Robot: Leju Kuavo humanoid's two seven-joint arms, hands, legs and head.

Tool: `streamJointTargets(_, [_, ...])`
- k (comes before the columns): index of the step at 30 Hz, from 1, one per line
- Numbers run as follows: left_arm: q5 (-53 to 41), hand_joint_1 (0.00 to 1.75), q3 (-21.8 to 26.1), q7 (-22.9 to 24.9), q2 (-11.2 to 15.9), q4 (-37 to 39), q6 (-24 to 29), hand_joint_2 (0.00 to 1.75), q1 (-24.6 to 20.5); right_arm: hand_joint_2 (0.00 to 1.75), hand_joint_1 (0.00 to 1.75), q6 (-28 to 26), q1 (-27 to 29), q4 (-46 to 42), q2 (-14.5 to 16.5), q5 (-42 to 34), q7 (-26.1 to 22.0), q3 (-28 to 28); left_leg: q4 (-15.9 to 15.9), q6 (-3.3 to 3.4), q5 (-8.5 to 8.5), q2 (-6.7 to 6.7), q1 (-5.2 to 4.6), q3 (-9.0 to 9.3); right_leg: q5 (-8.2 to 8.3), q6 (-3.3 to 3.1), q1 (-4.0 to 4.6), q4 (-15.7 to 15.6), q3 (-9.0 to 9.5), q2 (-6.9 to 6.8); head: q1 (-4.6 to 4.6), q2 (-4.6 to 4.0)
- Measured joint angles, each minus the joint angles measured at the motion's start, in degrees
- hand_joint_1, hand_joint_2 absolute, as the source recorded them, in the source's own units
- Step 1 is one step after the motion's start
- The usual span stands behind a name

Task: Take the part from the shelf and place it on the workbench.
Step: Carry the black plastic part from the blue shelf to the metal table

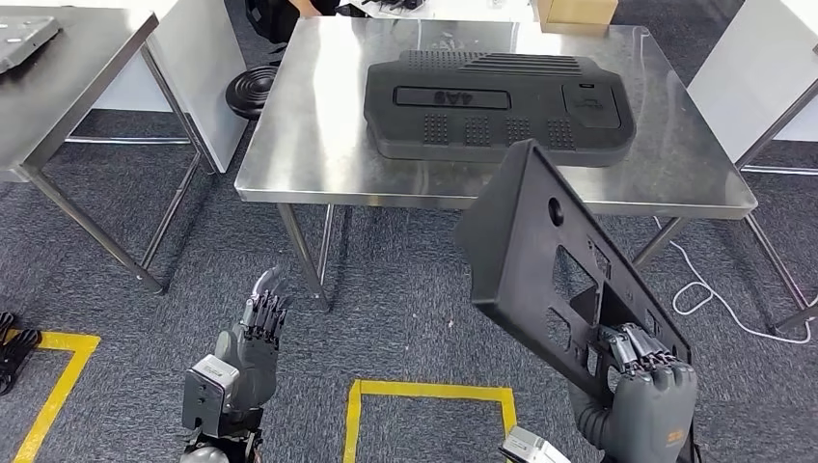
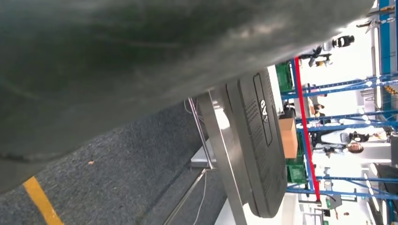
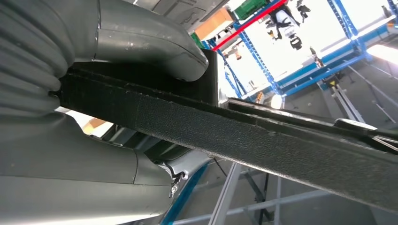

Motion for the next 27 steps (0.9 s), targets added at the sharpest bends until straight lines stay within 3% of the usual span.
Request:
streamJointTargets(2, [0.05,0.0,0.03,0.01,0.01,0.03,-0.02,0.0,-0.07,1.75,1.75,0.0,-0.12,0.09,-0.03,-0.13,-0.01,0.01,0.19,-0.74,-0.88,-0.03,-0.21,0.08,0.96,-0.5,0.0,-4.91,2.76,0.09,-0.04,0.01])
streamJointTargets(5, [0.18,0.0,0.04,0.0,0.02,0.03,-0.09,0.0,-0.19,1.75,1.75,0.0,-0.2,0.19,-0.13,-0.37,0.05,-0.06,0.27,-1.52,-1.75,-0.01,-0.11,0.29,0.05,-2.36,0.18,-5.09,3.24,0.34,-0.21,0.01])
streamJointTargets(7, [0.32,0.0,0.05,-0.02,0.02,0.01,-0.1,0.0,-0.31,1.75,1.75,0.0,-0.23,0.21,-0.17,-0.42,0.08,-0.1,3.08,-2.15,-3.29,0.35,0.17,-0.62,-0.53,-3.35,0.02,-5.11,3.95,0.29,-0.33,0.01])
streamJointTargets(8, [0.39,0.0,0.06,-0.03,0.03,0.0,-0.1,0.0,-0.37,1.75,1.75,0.0,-0.24,0.21,-0.18,-0.43,0.08,-0.1,6.46,-2.45,-4.68,0.57,0.27,-2.35,-0.84,-3.8,-0.02,-5.14,4.36,0.21,-0.42,0.01])
streamJointTargets(10, [0.49,0.0,0.09,-0.03,0.1,0.05,-0.11,0.0,-0.4,1.75,1.75,0.0,-0.27,0.25,-0.19,-0.56,0.08,-0.1,15.08,-2.89,-7.47,0.83,0.38,-7.88,-1.43,-4.43,0.07,-5.14,5.0,0.07,-0.46,0.0])
streamJointTargets(11, [0.51,0.0,0.1,-0.02,0.15,0.09,-0.12,0.0,-0.37,1.75,1.75,0.0,-0.28,0.27,-0.19,-0.7,0.08,-0.09,18.03,-2.97,-7.74,0.85,0.42,-10.34,-1.71,-4.53,0.12,-5.14,5.3,0.05,-0.47,0.0])
streamJointTargets(12, [0.51,0.0,0.12,-0.02,0.2,0.13,-0.14,0.0,-0.35,1.75,1.75,0.0,-0.27,0.31,-0.19,-0.92,0.08,-0.09,18.92,-2.95,-6.73,0.88,0.44,-11.86,-2.02,-4.51,0.14,-5.13,5.69,0.08,-0.46,0.0])
streamJointTargets(13, [0.51,0.0,0.13,-0.02,0.22,0.15,-0.15,0.0,-0.35,1.75,1.75,0.0,-0.27,0.33,-0.2,-1.2,0.08,-0.08,17.41,-2.85,-4.38,0.92,0.45,-12.17,-2.37,-4.38,0.12,-5.13,6.21,0.14,-0.47,0.01])
streamJointTargets(15, [0.51,0.0,0.14,-0.02,0.25,0.16,-0.17,0.0,-0.37,1.75,1.75,0.0,-0.29,0.34,-0.23,-1.81,0.04,-0.08,10.11,-2.46,1.6,1.03,0.45,-10.22,-3.16,-4.01,0.11,-5.15,7.27,0.22,-0.47,0.01])
streamJointTargets(16, [0.52,0.0,0.14,-0.02,0.25,0.17,-0.18,0.0,-0.39,1.75,1.75,0.0,-0.34,0.34,-0.27,-2.12,-0.01,-0.07,6.64,-2.27,3.47,1.06,0.38,-9.05,-3.56,-3.7,0.28,-5.11,7.67,0.29,-0.47,0.01])
streamJointTargets(17, [0.54,0.0,0.15,-0.01,0.25,0.19,-0.19,0.0,-0.4,1.75,1.75,0.0,-0.4,0.34,-0.33,-2.38,-0.08,-0.07,4.57,-2.1,4.28,1.05,0.27,-8.35,-3.83,-3.39,0.41,-5.11,7.82,0.32,-0.46,0.01])
streamJointTargets(20, [0.6,0.0,0.19,0.01,0.25,0.2,-0.24,0.0,-0.42,1.75,1.75,0.0,-0.55,0.33,-0.48,-2.98,-0.37,-0.03,3.49,-1.33,3.99,0.81,0.03,-8.05,-4.16,-2.45,0.53,-5.34,7.84,0.3,-0.38,0.01])
streamJointTargets(22, [0.61,0.0,0.22,-0.03,0.19,0.15,-0.28,0.0,-0.49,1.75,1.75,0.0,-0.63,0.29,-0.62,-3.19,-0.49,0.0,3.03,-0.6,4.05,0.71,0.21,-7.36,-5.1,-2.13,0.59,-3.52,6.96,0.18,-0.23,0.01])
streamJointTargets(23, [0.61,0.0,0.23,-0.04,0.16,0.13,-0.29,0.0,-0.53,1.75,1.75,0.0,-0.7,0.28,-0.72,-3.23,-0.53,0.01,2.82,-0.25,4.02,0.72,0.33,-6.96,-6.15,-2.19,0.65,-0.82,5.49,0.13,-0.08,0.01])
streamJointTargets(25, [0.61,0.0,0.24,-0.04,0.13,0.13,-0.3,0.0,-0.58,1.75,1.75,0.0,-0.8,0.31,-0.89,-3.29,-0.55,0.04,2.8,0.28,3.71,0.73,0.18,-6.79,-8.67,-2.57,0.66,7.3,0.73,0.11,0.14,0.01])
streamJointTargets(27, [0.6,0.0,0.3,-0.04,0.13,0.15,-0.31,0.0,-0.54,1.75,1.75,0.0,-0.8,0.39,-1.01,-3.38,-0.55,0.05,2.81,0.57,3.27,0.62,-0.02,-6.47,-9.07,-2.27,0.65,12.32,-3.26,0.1,0.21,0.01])
